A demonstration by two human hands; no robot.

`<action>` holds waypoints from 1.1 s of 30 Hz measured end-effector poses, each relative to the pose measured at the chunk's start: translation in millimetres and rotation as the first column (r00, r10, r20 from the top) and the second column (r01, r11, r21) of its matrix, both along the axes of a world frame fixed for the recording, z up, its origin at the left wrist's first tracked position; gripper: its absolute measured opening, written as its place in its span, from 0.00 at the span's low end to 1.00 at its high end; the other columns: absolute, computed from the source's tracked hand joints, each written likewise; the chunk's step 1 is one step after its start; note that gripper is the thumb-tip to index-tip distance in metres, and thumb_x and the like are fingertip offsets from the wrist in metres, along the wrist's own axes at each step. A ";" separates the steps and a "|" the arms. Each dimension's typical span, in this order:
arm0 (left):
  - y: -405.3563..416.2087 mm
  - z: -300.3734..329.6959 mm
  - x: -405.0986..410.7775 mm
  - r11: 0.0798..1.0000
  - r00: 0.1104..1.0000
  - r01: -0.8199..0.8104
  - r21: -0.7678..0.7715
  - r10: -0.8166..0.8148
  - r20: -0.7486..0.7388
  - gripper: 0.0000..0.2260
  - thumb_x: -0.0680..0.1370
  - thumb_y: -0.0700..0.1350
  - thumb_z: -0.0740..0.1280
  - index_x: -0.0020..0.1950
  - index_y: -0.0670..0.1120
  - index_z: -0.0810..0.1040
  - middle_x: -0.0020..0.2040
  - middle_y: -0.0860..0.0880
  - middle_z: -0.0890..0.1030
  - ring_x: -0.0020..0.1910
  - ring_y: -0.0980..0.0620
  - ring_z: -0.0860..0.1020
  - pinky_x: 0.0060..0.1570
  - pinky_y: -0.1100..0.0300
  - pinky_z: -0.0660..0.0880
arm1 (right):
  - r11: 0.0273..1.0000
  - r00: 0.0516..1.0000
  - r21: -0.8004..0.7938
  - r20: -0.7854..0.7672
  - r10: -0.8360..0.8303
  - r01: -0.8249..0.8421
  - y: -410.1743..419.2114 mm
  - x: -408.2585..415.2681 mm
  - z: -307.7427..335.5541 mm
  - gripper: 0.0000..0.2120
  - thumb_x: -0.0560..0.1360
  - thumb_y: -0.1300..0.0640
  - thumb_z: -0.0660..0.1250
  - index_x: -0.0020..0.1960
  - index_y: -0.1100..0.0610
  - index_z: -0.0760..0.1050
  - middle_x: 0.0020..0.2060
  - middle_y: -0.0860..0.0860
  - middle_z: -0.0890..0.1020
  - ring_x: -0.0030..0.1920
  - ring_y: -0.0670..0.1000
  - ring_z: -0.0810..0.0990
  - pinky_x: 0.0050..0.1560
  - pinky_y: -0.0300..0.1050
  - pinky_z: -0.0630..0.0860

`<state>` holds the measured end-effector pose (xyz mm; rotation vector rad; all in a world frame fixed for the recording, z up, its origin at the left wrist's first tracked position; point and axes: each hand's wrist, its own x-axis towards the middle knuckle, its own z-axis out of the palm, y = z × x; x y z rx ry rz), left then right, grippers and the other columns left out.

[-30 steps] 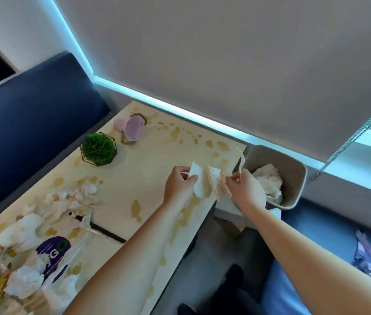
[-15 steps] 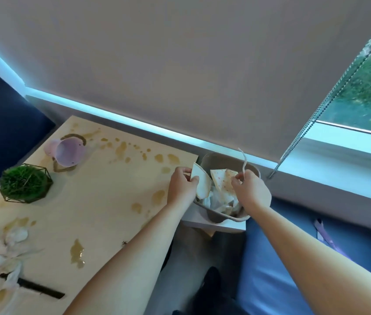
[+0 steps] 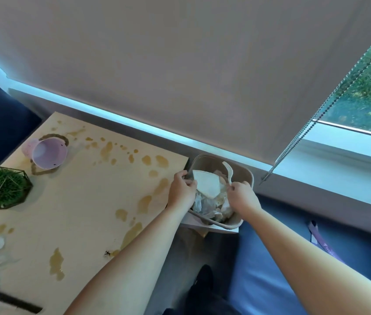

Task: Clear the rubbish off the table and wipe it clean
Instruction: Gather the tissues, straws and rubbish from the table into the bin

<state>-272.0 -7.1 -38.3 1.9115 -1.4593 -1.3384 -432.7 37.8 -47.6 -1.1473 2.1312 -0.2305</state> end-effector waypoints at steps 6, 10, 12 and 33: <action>0.4 2.6 7.2 0.997 0.995 0.076 0.020 -0.077 0.064 0.14 0.81 0.49 0.63 0.66 0.50 0.73 0.61 0.52 0.78 0.54 0.54 0.76 0.46 0.63 0.68 | 0.999 0.999 -0.006 -0.008 0.052 -0.052 -7.9 6.7 -3.9 0.15 0.83 0.55 0.55 0.44 0.58 0.76 0.52 0.55 0.72 0.39 0.53 0.72 0.36 0.43 0.67; -1.7 8.3 20.8 0.998 0.997 0.001 -0.058 0.004 0.081 0.10 0.81 0.52 0.61 0.58 0.50 0.76 0.53 0.52 0.80 0.48 0.52 0.78 0.37 0.63 0.70 | 0.998 0.996 -0.023 0.070 0.062 -0.060 -9.2 17.7 -9.4 0.11 0.81 0.54 0.60 0.53 0.56 0.80 0.48 0.56 0.80 0.40 0.54 0.77 0.38 0.42 0.70; -1.0 10.5 30.1 0.997 0.997 -0.015 -0.073 0.021 0.080 0.10 0.81 0.52 0.61 0.57 0.50 0.76 0.52 0.52 0.80 0.49 0.52 0.79 0.38 0.62 0.71 | 0.992 0.990 0.042 0.078 0.117 -0.121 -6.6 25.0 -10.3 0.18 0.81 0.50 0.59 0.66 0.56 0.75 0.60 0.57 0.78 0.54 0.56 0.78 0.51 0.44 0.74; 83.7 70.1 249.4 0.925 0.935 -0.327 -0.195 0.347 0.079 0.08 0.80 0.51 0.62 0.57 0.53 0.77 0.50 0.55 0.78 0.46 0.53 0.76 0.43 0.58 0.70 | 0.823 0.854 -0.317 0.065 0.515 -0.472 18.0 251.4 77.3 0.15 0.81 0.53 0.58 0.65 0.49 0.75 0.61 0.48 0.74 0.66 0.52 0.66 0.41 0.43 0.74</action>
